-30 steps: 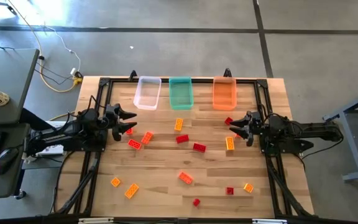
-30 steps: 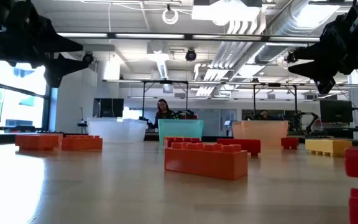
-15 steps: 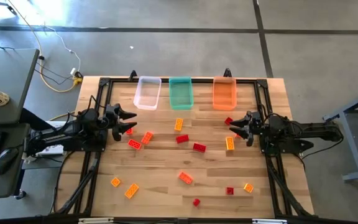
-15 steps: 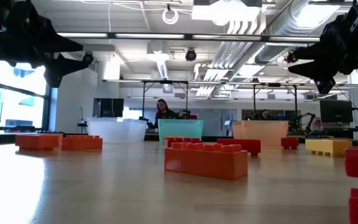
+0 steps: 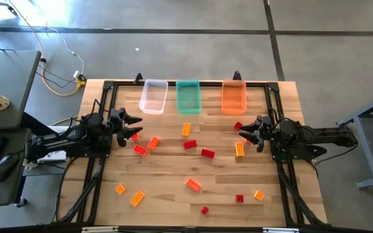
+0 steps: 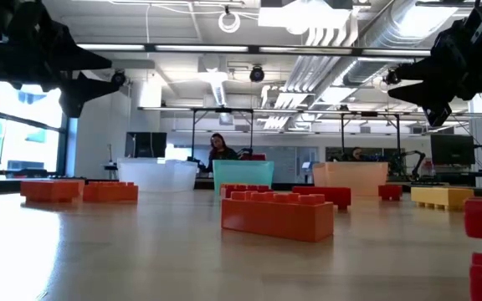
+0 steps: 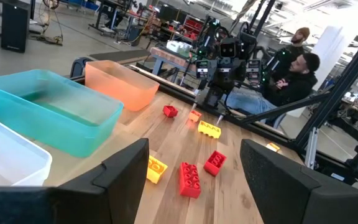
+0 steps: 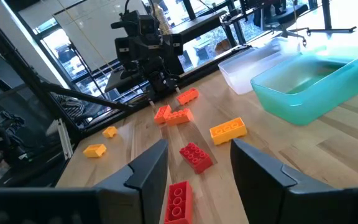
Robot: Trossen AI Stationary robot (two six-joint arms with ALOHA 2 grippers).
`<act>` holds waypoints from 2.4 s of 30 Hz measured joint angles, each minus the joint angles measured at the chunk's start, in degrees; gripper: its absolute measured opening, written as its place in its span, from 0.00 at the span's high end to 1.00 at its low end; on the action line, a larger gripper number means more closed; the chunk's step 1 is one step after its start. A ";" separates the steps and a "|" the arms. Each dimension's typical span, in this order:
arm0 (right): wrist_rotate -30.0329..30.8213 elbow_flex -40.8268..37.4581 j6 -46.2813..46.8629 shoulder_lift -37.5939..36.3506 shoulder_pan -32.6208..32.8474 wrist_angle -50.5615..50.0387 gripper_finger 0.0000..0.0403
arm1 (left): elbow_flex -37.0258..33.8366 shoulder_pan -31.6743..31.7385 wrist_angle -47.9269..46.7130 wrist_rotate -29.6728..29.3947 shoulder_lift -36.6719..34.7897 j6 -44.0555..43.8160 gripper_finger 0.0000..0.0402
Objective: Sort & place blocks by color
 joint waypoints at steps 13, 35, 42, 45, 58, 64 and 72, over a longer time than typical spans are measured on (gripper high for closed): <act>0.01 -0.01 0.00 -0.01 0.00 0.00 0.60 | 0.00 -0.01 0.00 0.01 0.02 -6.31 0.39; -0.01 0.01 0.00 0.00 0.01 0.00 0.60 | 2.45 -0.01 8.26 -0.84 0.02 -17.56 0.39; -0.01 -0.01 0.00 -0.01 0.00 0.00 0.60 | 10.44 -0.01 7.82 -0.82 1.98 -12.39 0.39; -0.01 -0.01 0.00 0.00 -0.01 0.00 0.60 | 14.76 -0.01 5.70 -0.65 4.93 -7.64 0.39; -0.01 0.01 0.00 -0.02 -0.01 0.00 0.60 | 27.29 0.01 -21.63 -7.08 22.19 -2.58 0.39; -0.01 -0.01 0.00 -0.02 0.01 0.00 0.60 | 27.29 0.01 -24.28 -9.23 28.68 -9.10 0.39; -0.01 0.00 0.00 -0.02 0.01 0.00 0.60 | 27.29 -0.84 -20.04 -6.31 38.39 -16.50 0.39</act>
